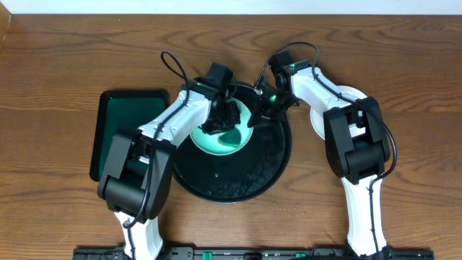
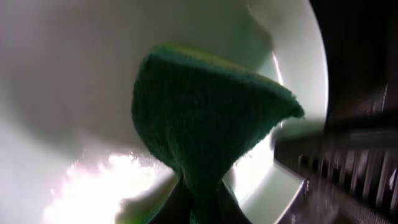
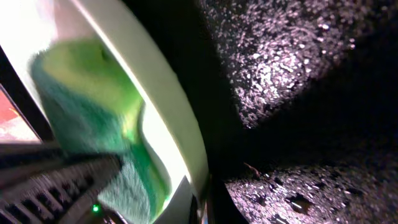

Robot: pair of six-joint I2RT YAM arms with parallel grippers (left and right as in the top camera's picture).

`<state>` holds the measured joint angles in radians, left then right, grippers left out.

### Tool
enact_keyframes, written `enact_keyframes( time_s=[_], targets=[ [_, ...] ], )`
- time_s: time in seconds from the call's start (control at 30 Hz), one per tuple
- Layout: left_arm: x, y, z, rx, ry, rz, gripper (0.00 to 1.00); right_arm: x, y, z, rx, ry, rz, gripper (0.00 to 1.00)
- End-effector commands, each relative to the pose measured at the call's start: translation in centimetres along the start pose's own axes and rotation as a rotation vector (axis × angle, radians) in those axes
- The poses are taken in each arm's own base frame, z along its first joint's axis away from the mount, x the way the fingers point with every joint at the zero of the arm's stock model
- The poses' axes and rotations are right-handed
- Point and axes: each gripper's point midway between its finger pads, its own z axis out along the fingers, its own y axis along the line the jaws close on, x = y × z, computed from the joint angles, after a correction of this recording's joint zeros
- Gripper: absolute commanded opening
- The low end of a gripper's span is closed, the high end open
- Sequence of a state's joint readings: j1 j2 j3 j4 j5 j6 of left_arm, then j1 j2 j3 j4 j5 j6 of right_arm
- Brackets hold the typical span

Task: Clean dirty plates on tray and stack at the side
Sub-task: 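Scrub the last plate with the sponge in the left gripper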

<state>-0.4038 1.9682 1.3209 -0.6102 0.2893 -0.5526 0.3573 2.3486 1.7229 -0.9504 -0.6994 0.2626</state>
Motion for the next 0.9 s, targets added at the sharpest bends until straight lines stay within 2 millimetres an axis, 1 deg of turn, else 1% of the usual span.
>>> enact_keyframes(
  time_s=[0.0, 0.03, 0.07, 0.13, 0.2, 0.3, 0.37, 0.43, 0.47, 0.57, 0.67, 0.73, 0.77, 0.87],
  targets=[
    [-3.8, 2.9, -0.8, -0.192, -0.186, -0.054, 0.07, 0.1, -4.4, 1.7, 0.098, 0.018, 0.103, 0.01],
    [-4.9, 3.9, -1.6, -0.249, -0.231, -0.048, 0.07, 0.1, -4.3, 1.8, 0.098, 0.019, 0.099, 0.01],
    [-5.4, 4.5, -2.0, -0.281, -0.251, -0.044, 0.07, 0.1, -4.3, 1.8, 0.098, 0.020, 0.098, 0.01],
    [-6.4, 6.5, -3.4, -0.398, -0.299, -0.033, 0.07, 0.2, -4.3, 1.8, 0.099, 0.021, 0.097, 0.01],
    [-6.2, 8.5, -4.3, -0.501, -0.306, -0.030, 0.07, 0.1, -4.3, 1.9, 0.101, 0.020, 0.096, 0.01],
    [-5.2, 8.8, -4.2, -0.518, -0.261, -0.020, 0.07, 0.2, -4.3, 1.9, 0.101, 0.021, 0.096, 0.01],
    [-3.9, 7.0, -2.9, -0.411, -0.154, 0.097, 0.07, 0.2, -4.3, 1.9, 0.101, 0.021, 0.097, 0.01],
    [-2.1, 4.9, -2.0, -0.279, -0.048, 0.175, 0.07, 0.2, -4.3, 1.9, 0.101, 0.021, 0.097, 0.01],
    [-0.5, 3.8, -1.6, -0.201, 0.027, 0.205, 0.07, 0.2, -4.3, 1.9, 0.101, 0.021, 0.097, 0.01],
    [2.1, 3.1, -1.4, -0.146, 0.136, 0.254, 0.07, 0.2, -4.3, 1.9, 0.101, 0.022, 0.097, 0.01],
    [3.9, 2.9, -1.5, -0.093, 0.225, 0.445, 0.07, 0.2, -4.3, 1.9, 0.102, 0.023, 0.098, 0.01],
    [4.4, 2.1, -1.5, -0.031, 0.245, 0.548, 0.07, 0.2, -4.3, 1.9, 0.101, 0.022, 0.098, 0.01],
    [4.3, 1.5, -1.4, 0.004, 0.235, 0.588, 0.07, 0.2, -4.3, 1.9, 0.101, 0.022, 0.097, 0.01],
    [1.1, -0.6, -0.9, 0.052, 0.083, 0.641, 0.07, 0.3, -4.3, 1.9, 0.102, 0.024, 0.099, 0.01]
  ],
)
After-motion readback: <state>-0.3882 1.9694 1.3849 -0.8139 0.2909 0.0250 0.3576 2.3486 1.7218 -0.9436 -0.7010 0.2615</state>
